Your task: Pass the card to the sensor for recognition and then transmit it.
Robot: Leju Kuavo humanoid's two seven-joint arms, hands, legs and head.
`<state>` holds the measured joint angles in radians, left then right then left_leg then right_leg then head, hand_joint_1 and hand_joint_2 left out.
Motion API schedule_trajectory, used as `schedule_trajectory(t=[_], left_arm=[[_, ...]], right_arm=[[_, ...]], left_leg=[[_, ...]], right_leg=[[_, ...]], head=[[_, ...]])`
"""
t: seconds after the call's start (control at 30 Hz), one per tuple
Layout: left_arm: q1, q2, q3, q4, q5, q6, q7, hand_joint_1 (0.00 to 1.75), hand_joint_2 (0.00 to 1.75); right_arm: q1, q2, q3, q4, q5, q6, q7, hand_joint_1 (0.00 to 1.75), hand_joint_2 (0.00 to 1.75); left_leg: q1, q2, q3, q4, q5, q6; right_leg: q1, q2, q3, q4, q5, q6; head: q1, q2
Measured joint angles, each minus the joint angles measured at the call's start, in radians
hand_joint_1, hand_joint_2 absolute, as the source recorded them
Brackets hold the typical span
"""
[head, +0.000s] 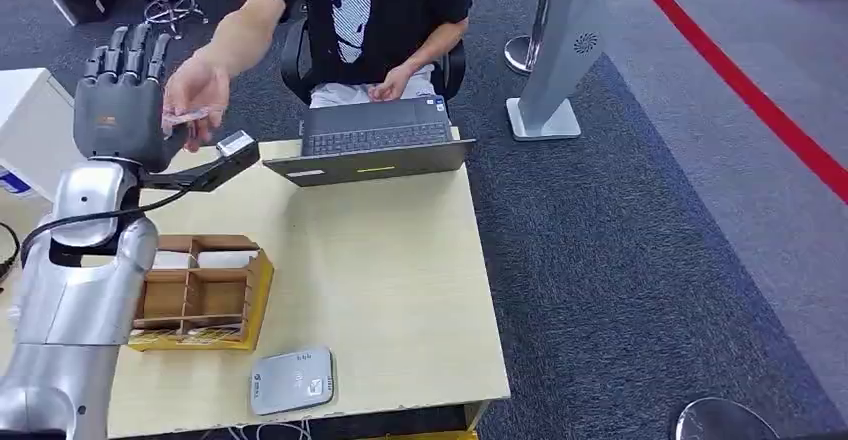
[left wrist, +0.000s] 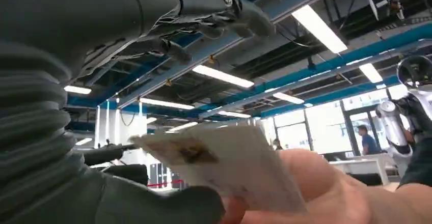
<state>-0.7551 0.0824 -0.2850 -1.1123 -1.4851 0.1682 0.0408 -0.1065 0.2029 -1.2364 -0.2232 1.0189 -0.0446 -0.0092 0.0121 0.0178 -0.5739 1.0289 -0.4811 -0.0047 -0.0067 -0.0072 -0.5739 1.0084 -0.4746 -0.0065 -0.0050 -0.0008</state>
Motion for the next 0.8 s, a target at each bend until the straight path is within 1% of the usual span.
schedule_trajectory(t=[0.1,0.33,0.47,0.63,0.73,0.8], left_arm=[[0.001,-0.001,-0.001,0.018,0.000,-0.002,-0.018,1.75,1.75],[0.002,-0.001,-0.001,0.032,0.000,0.001,-0.018,1.75,1.75],[0.003,-0.001,-0.001,0.032,0.000,0.015,-0.018,1.75,1.75],[0.004,-0.002,-0.001,0.032,0.000,0.016,-0.018,1.75,1.75],[0.009,-0.003,-0.001,0.032,0.000,0.031,-0.019,1.75,1.75],[0.022,-0.006,0.000,0.021,0.000,0.042,-0.029,1.75,1.75]], right_arm=[[0.000,0.000,0.000,0.000,0.001,0.000,-0.003,0.00,1.75],[0.001,0.000,0.000,0.000,0.004,0.003,-0.003,0.00,1.75],[0.001,0.000,0.000,0.000,0.004,0.003,-0.003,0.00,1.75],[0.002,0.000,0.000,0.000,0.004,0.002,-0.003,0.00,1.75],[0.002,0.000,0.000,0.000,0.004,0.002,-0.003,0.00,1.75],[0.002,0.000,0.000,0.000,0.004,0.002,-0.003,0.00,1.75]], left_leg=[[0.000,0.000,0.000,0.000,0.000,0.000],[0.000,0.000,-0.001,0.000,0.001,0.001],[0.000,0.000,-0.001,0.000,0.001,0.001],[0.000,0.000,-0.001,0.000,0.000,0.001],[0.000,0.000,-0.001,0.000,0.000,0.001],[0.000,0.000,-0.001,0.000,0.000,0.001]], right_leg=[[0.000,0.000,0.000,0.000,0.000,0.000],[0.000,0.000,0.000,0.000,0.000,0.000],[0.000,-0.001,0.000,0.000,0.000,0.000],[0.000,-0.001,0.000,0.000,0.000,0.000],[0.000,-0.001,0.000,0.000,0.000,0.000],[0.000,-0.001,0.000,0.000,0.000,0.000]], head=[[0.000,0.000],[0.000,0.000],[0.000,0.000],[0.000,0.000],[0.000,0.000],[0.000,0.000]])
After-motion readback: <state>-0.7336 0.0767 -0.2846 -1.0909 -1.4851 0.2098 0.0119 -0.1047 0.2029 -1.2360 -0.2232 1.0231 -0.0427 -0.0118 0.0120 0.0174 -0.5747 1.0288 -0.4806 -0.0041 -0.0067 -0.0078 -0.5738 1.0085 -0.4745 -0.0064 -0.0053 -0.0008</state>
